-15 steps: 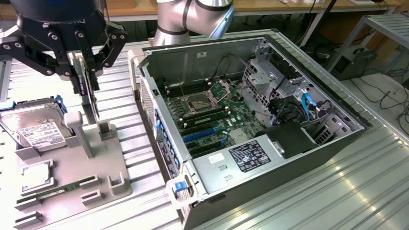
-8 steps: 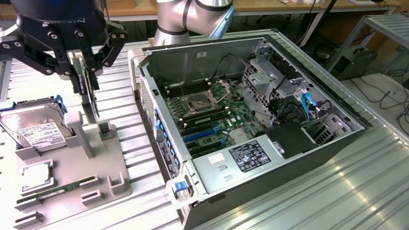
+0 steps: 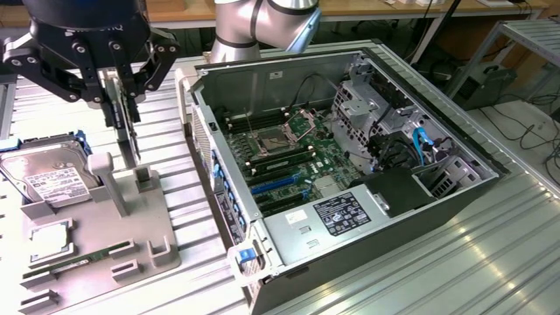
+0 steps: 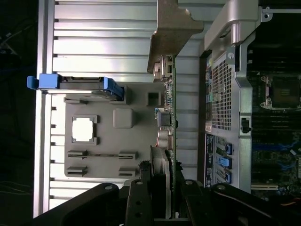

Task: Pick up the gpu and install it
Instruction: 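Pick up the gpu and move the gpu toward the slot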

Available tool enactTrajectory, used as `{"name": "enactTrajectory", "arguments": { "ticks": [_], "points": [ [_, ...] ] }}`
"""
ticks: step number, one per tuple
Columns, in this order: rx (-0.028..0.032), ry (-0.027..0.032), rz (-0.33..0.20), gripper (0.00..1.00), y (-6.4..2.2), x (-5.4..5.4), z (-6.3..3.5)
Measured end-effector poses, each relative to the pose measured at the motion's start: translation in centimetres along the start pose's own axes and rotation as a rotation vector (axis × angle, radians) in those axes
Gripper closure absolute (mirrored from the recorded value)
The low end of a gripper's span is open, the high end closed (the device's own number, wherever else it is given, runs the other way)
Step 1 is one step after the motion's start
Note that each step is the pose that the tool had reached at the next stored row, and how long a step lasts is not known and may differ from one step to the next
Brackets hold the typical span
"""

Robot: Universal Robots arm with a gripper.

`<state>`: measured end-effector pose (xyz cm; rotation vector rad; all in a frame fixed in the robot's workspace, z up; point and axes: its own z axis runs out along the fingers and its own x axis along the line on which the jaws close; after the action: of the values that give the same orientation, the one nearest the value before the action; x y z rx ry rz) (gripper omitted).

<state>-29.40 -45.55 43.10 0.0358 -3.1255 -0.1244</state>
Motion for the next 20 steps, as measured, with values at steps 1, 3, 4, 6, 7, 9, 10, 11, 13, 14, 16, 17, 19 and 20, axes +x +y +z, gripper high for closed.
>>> {"name": "enactTrajectory", "arguments": {
  "ticks": [1,3,4,6,7,9,10,11,13,14,16,17,19,20],
  "points": [
    [-0.0001,0.0000,0.000,0.72,0.00,-0.1,0.00],
    [0.0000,0.0000,0.000,0.72,-0.01,-0.2,0.00],
    [0.0000,0.0000,0.000,0.72,-0.01,-0.3,0.00],
    [-0.0001,0.0000,0.000,0.72,-0.01,-0.5,0.00],
    [0.0000,0.0000,0.000,0.72,-0.01,-0.5,-0.01],
    [0.0000,0.0000,0.000,0.72,-0.02,-0.7,-0.01],
    [0.0000,0.0000,0.000,0.72,-0.02,-0.8,-0.01],
    [0.0000,0.0000,0.000,0.72,-0.02,-0.9,-0.01],
    [0.0000,0.0000,0.000,0.72,-0.02,-1.1,-0.01],
    [0.0000,0.0000,0.000,0.72,-0.03,-1.2,-0.01],
    [0.0000,0.0000,0.000,0.72,-0.03,-1.4,-0.02],
    [0.0000,0.0000,0.000,0.72,-0.03,-1.5,-0.02],
    [0.0000,0.0000,0.000,0.72,-0.04,-1.6,-0.02],
    [0.0000,0.0000,0.000,0.72,-0.04,-1.8,-0.02]
  ]
}}
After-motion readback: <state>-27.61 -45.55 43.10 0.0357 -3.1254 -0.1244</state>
